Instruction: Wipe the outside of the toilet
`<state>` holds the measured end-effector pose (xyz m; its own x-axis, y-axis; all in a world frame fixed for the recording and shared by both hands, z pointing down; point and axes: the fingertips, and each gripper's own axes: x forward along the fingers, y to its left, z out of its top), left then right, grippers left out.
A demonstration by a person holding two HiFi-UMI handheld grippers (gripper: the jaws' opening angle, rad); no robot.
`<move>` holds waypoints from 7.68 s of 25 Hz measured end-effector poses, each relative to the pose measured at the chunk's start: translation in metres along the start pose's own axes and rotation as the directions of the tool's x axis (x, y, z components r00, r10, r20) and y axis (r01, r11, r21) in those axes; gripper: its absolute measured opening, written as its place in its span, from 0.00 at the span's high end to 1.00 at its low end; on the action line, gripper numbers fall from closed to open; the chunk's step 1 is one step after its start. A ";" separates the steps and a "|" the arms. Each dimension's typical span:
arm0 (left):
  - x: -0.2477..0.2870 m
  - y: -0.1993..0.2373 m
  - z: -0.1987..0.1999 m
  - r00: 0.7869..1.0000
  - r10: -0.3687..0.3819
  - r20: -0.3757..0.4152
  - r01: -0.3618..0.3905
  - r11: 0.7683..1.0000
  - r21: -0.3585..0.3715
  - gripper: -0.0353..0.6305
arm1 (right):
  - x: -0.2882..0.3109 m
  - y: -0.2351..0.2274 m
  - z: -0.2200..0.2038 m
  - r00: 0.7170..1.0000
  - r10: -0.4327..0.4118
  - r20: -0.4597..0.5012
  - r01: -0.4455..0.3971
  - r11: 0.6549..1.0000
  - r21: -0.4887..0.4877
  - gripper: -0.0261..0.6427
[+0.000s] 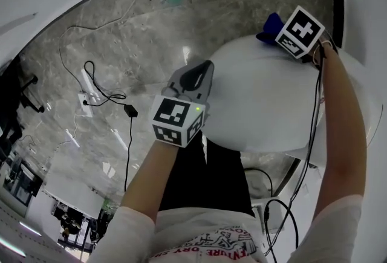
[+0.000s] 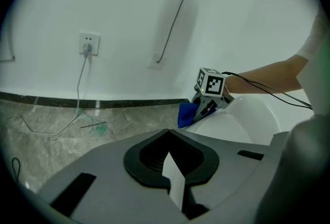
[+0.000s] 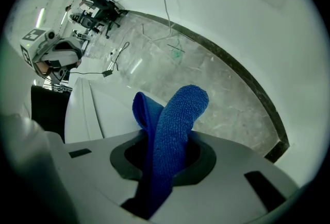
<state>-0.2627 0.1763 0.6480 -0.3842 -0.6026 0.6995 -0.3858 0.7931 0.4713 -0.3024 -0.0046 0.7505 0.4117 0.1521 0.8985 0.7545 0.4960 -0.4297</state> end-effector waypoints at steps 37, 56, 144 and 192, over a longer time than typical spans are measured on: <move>-0.220 0.090 -0.200 0.919 0.374 0.127 -0.276 0.837 -0.473 0.94 | 0.103 0.306 0.146 0.931 0.031 -0.363 -0.281 0.696 -0.661 0.85; -0.144 0.011 0.000 0.987 0.131 0.098 -0.121 0.988 -0.098 0.94 | -0.095 0.191 0.127 0.923 -0.006 0.384 0.035 0.997 -0.070 0.85; -0.012 -0.419 -0.270 0.480 -0.232 -0.846 0.875 0.057 0.481 0.94 | 0.134 0.323 -0.365 0.396 -0.911 0.118 -0.571 -0.144 0.808 0.85; -0.176 -0.083 -0.219 0.378 -0.207 -0.902 0.918 -0.041 0.394 0.94 | 0.166 0.394 -0.009 0.542 -0.838 0.071 -0.594 -0.322 0.737 0.85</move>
<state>0.0211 0.2358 0.6031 0.6915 -0.3114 0.6518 -0.6675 -0.6205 0.4116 0.0678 0.2087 0.7290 -0.4450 -0.2726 0.8530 -0.8643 0.3799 -0.3295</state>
